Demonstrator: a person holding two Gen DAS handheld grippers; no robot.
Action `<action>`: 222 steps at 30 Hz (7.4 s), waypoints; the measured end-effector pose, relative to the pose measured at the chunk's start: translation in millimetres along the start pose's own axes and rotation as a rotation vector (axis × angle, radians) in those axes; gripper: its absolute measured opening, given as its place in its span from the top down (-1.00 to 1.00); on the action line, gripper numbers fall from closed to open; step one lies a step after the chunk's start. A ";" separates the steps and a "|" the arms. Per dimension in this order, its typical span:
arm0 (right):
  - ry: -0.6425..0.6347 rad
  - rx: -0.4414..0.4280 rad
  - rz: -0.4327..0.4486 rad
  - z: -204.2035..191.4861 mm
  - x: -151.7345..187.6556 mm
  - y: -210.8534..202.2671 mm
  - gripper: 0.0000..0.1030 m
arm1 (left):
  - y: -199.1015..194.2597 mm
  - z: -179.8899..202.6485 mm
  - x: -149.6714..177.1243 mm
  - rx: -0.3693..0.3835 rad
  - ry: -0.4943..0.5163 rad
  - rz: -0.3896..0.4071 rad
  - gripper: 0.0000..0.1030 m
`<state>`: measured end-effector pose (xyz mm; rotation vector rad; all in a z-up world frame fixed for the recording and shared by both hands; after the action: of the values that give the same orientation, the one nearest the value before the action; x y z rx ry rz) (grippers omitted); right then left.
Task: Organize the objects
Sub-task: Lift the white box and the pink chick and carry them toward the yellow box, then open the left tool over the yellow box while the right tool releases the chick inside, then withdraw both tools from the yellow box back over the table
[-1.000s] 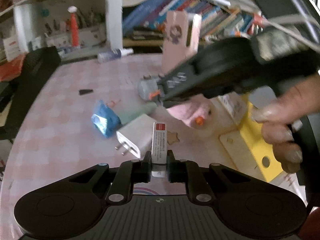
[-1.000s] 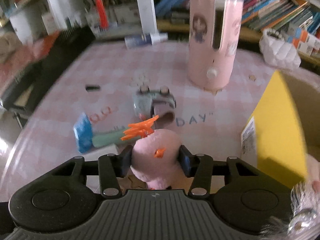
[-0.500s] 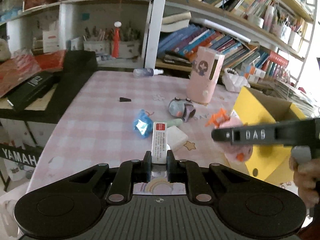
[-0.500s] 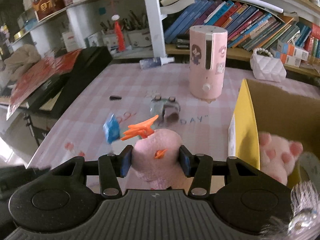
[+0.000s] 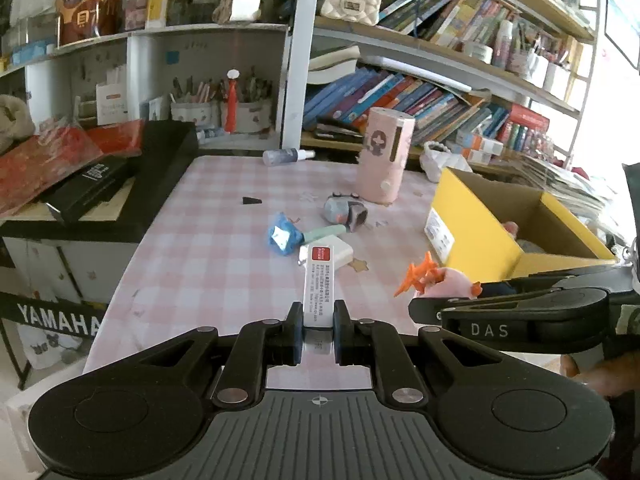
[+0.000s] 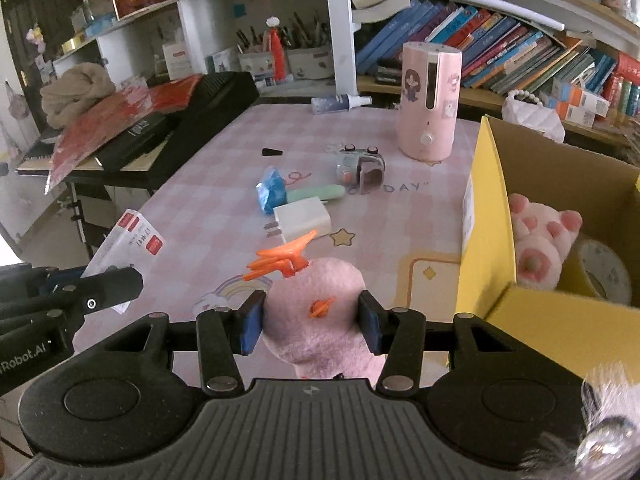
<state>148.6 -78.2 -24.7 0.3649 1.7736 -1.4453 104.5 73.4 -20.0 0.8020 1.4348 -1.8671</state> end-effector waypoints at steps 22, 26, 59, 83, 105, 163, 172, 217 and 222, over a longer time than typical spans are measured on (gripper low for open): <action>0.170 0.103 -0.011 -13.5 94.6 -86.3 0.10 | -60.3 34.6 62.6 0.136 0.121 -0.071 0.75; 0.205 0.123 -0.015 -11.1 105.5 -96.2 0.10 | -66.4 43.7 67.7 0.160 0.145 -0.075 0.75; 0.484 0.344 -0.031 75.5 177.4 -153.8 0.10 | -39.9 146.3 86.7 0.383 0.338 -0.150 0.75; 0.367 0.388 0.175 203.2 70.9 -152.1 0.10 | 31.7 221.5 -8.6 0.343 0.318 0.047 0.75; 0.110 0.187 0.114 272.0 -8.9 -47.7 0.10 | 135.8 263.2 -9.6 0.193 0.329 -0.082 0.75; 0.206 0.402 0.243 225.6 30.5 -128.8 -0.45 | 36.2 181.6 -6.0 0.090 0.135 0.097 -0.71; 0.244 0.455 0.138 177.3 77.2 -129.8 -0.45 | 20.6 158.4 23.5 0.091 0.139 0.005 -0.71; 0.147 0.207 -0.027 -7.4 107.9 -93.9 -0.59 | -61.8 14.2 68.1 -0.086 0.031 -0.042 -0.77; 0.111 0.181 -0.016 -23.6 98.2 -89.1 -0.59 | -67.1 0.0 65.2 -0.108 0.012 -0.028 -0.77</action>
<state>17.8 -108.9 -34.4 0.5354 1.7399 -1.6299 11.9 78.6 -32.2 0.7452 1.5473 -1.7918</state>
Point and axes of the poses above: each gripper's, at about its wrist camera, not at the fingertips, and y roughly the way its jaws point, z to its right, x to its underside, the point moved 5 cm from there along y, roughly the way its jaws point, and after that the axes turned 7 degrees about -y, right-handed, at the moved point
